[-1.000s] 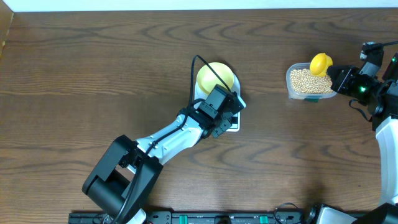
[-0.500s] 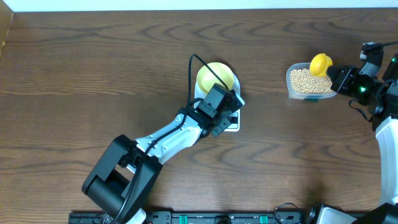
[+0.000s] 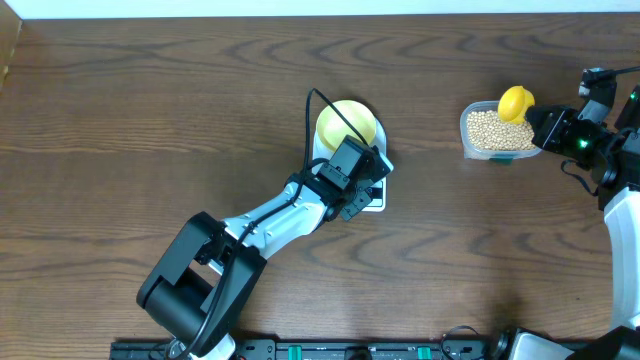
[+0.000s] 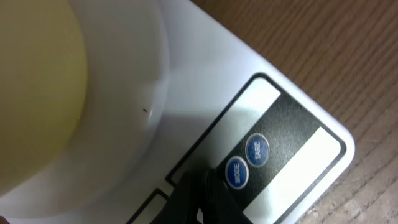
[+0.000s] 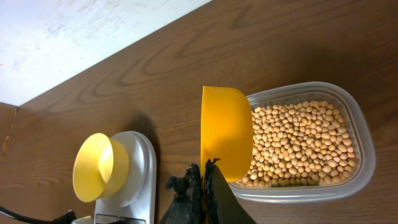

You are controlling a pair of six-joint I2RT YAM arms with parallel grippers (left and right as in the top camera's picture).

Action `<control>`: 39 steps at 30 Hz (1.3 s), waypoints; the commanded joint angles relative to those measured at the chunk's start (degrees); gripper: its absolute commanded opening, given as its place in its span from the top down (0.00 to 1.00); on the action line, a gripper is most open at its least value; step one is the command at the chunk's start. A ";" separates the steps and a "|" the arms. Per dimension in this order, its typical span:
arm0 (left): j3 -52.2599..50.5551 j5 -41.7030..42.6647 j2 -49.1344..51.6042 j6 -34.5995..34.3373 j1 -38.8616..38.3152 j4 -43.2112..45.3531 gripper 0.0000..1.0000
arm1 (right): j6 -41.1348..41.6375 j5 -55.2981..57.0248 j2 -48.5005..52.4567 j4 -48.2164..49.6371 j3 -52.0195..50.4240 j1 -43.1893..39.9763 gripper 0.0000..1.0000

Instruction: Scoop item into bowl and weigh 50g on scale

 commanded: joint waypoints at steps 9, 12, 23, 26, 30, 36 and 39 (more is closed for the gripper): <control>-1.20 0.52 1.14 -0.28 0.17 -0.96 0.92 | -0.61 0.09 -0.28 -0.22 0.68 -0.20 0.99; -1.22 0.52 1.14 -0.26 0.17 -1.73 0.92 | -0.61 0.09 -0.28 -0.22 0.68 -0.20 0.99; -1.31 1.62 1.14 1.75 0.11 -1.73 0.92 | -0.61 0.07 -0.28 -0.22 0.68 -0.20 0.99; -1.31 1.64 1.14 1.88 0.07 -1.73 0.93 | -0.59 0.07 -0.28 -0.22 0.68 -0.20 0.99; -1.31 1.64 1.14 1.90 0.07 -1.84 0.93 | -0.59 0.07 -0.28 -0.22 0.68 -0.20 0.99; -1.31 2.51 1.14 3.41 0.07 -2.36 0.93 | -0.59 0.07 -0.28 -0.20 0.68 -0.20 0.99; -1.31 2.54 1.14 3.87 0.02 -2.64 0.93 | -0.61 0.07 -0.28 -0.22 0.68 -0.20 0.99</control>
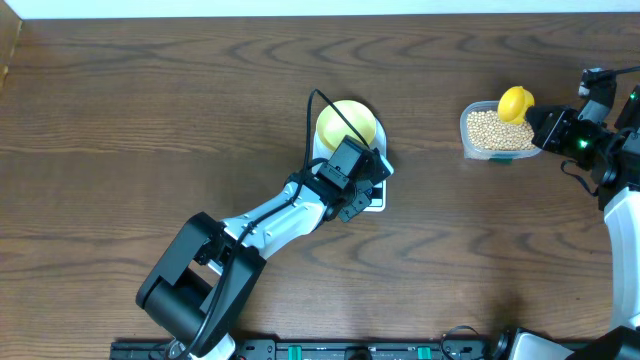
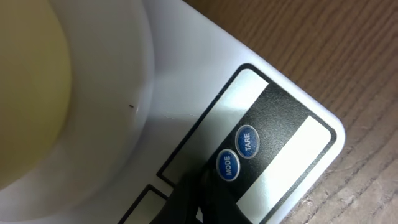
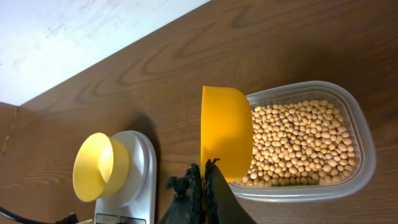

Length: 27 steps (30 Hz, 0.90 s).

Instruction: Scoop item into bowl and weigh 50g on scale

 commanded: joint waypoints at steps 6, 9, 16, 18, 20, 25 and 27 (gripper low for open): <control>-1.31 1.03 1.29 1.66 -0.02 -1.31 0.92 | -0.59 0.04 -0.28 -0.09 0.68 -0.20 0.99; -1.31 1.03 2.03 2.05 -0.02 -1.25 0.92 | -0.59 0.04 -0.28 -0.09 0.68 -0.20 0.99; -1.31 0.90 3.56 2.05 0.13 -0.74 0.92 | -0.61 0.04 -0.31 -0.33 0.68 -0.20 0.99; -1.31 0.81 4.09 2.05 0.33 -0.55 0.93 | -0.61 0.04 -0.28 -0.33 0.68 -0.20 0.99; -1.31 0.79 4.11 2.05 0.42 -0.59 0.92 | -0.61 0.04 -0.28 -0.35 0.68 -0.20 0.99; -1.31 0.79 4.15 4.00 0.42 -1.46 0.92 | -0.61 0.07 -0.28 -0.33 0.68 -0.20 0.99; -1.31 0.81 4.15 4.00 0.42 -1.84 0.92 | -0.63 0.09 -0.31 -0.33 0.68 -0.20 0.99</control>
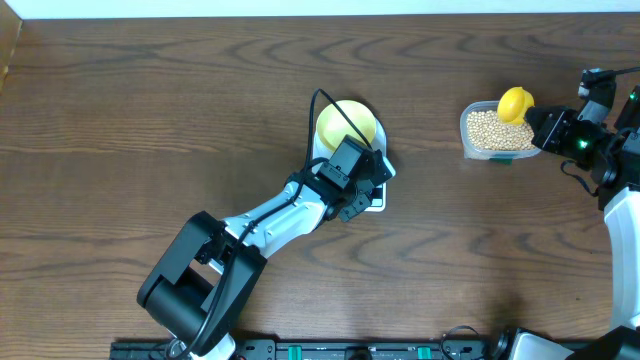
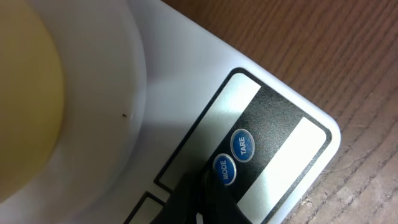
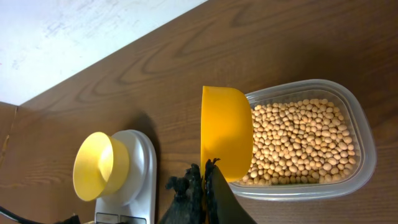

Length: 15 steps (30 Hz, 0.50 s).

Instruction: Scoop item into bowl and weigh 50g on scale

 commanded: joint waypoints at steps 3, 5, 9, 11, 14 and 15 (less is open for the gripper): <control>-1.51 0.24 3.76 1.60 0.31 -2.16 0.92 | -0.63 0.09 -0.28 -0.02 0.68 -0.20 0.99; -1.51 0.26 3.76 1.60 0.31 -2.40 0.93 | -0.63 0.09 -0.31 0.00 0.68 -0.20 0.99; -1.51 0.26 3.76 1.86 0.46 -2.75 0.93 | -0.63 0.09 -0.28 0.00 0.68 -0.20 0.99; -1.51 0.26 3.76 1.86 0.85 -2.73 0.93 | -0.63 0.09 -0.28 -0.02 0.68 -0.20 0.99; -1.53 0.50 3.98 1.79 2.08 -2.97 0.92 | -0.63 0.09 -0.31 -0.02 0.68 -0.20 0.99; -1.55 0.50 4.26 1.79 2.47 -3.04 0.92 | -0.63 0.09 -0.28 -0.02 0.68 -0.20 0.99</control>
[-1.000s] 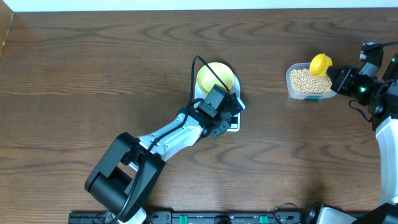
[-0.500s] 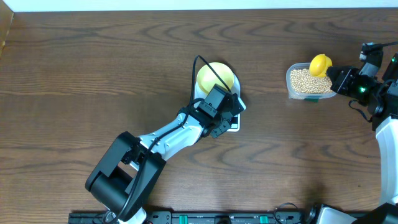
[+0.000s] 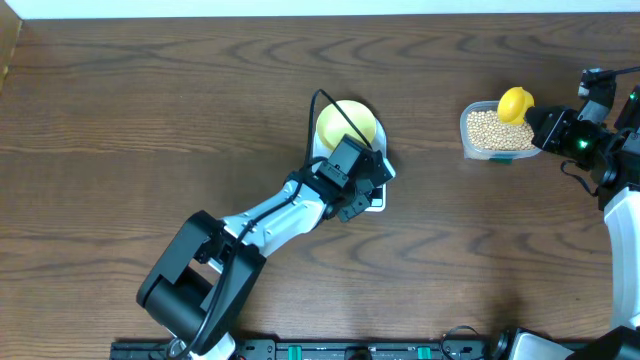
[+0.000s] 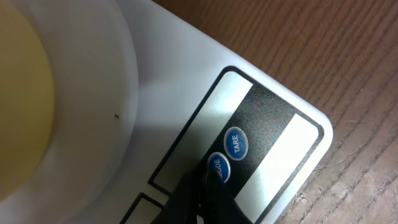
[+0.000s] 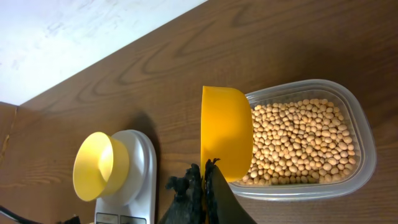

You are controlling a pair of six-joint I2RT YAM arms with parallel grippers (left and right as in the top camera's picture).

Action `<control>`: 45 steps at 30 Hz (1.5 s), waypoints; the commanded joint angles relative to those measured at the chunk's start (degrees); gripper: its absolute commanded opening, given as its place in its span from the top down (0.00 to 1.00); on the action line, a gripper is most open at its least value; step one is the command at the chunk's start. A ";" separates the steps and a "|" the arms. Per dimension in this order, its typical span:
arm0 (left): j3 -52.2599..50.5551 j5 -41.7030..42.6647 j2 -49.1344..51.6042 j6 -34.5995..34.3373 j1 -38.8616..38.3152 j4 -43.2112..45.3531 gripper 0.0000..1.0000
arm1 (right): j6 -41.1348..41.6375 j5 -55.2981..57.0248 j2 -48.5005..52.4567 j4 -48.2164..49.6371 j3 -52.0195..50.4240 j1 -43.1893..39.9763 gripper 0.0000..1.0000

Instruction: Scoop item into bowl and weigh 50g on scale

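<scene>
A yellow bowl [image 3: 347, 123] sits on the platform of the white scale [image 3: 377, 203]. My left gripper [image 3: 366, 187] is shut and empty, low over the scale's control panel. In the left wrist view its tip [image 4: 204, 182] overlaps the blue MODE button [image 4: 219, 165], with the TARE button [image 4: 234, 142] just beyond; contact cannot be told. My right gripper [image 5: 204, 169] is shut on the handle of a yellow scoop [image 5: 227, 130]. The scoop hangs on edge at the left end of a clear container of soybeans [image 5: 305, 140]. No beans show in the bowl [image 5: 99, 166].
The scale's cable [image 3: 322, 105] loops behind the bowl. Dark wooden table [image 3: 150, 120] stretches left and front. A white wall edge [image 5: 74, 31] borders the table's far side. The left arm's base [image 3: 195, 275] stands at the front left.
The left fingertip has edged slightly closer to the MODE button and now covers part of it. The right arm, scoop, bowl and container have not moved.
The left gripper was shut over the scale's panel, its tip short of the MODE button. At each later moment the buttons lay nearer the tip, which now overlaps MODE. The right gripper has held the scoop at the container's left end throughout.
</scene>
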 commanded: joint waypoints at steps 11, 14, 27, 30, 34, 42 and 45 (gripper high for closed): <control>-1.70 1.77 5.73 0.37 4.48 -1.88 0.92 | -0.63 0.55 -0.31 -0.02 0.68 -0.20 0.99; -1.70 1.81 3.80 0.37 3.78 -2.43 0.92 | -0.61 0.70 -0.31 -0.02 0.68 -0.20 0.99; -1.70 1.99 -18.47 -4.07 1.33 -7.19 0.92 | -0.61 0.68 -0.28 -0.24 0.68 -0.24 0.99; -1.70 1.49 -23.21 -5.60 2.64 -7.19 0.92 | -0.61 0.68 -0.31 -0.22 0.68 -0.24 0.99; -1.70 -1.20 -27.41 -8.87 7.93 -6.36 0.93 | -0.63 0.66 -0.31 0.02 0.68 -0.24 0.99; -1.70 -3.37 -25.18 -10.40 24.22 0.39 0.92 | -5.07 0.68 -0.28 0.52 0.68 -0.22 0.99; -1.70 -3.32 -22.58 -10.40 28.35 3.52 0.92 | -9.70 1.46 -0.28 0.42 0.68 -0.20 0.99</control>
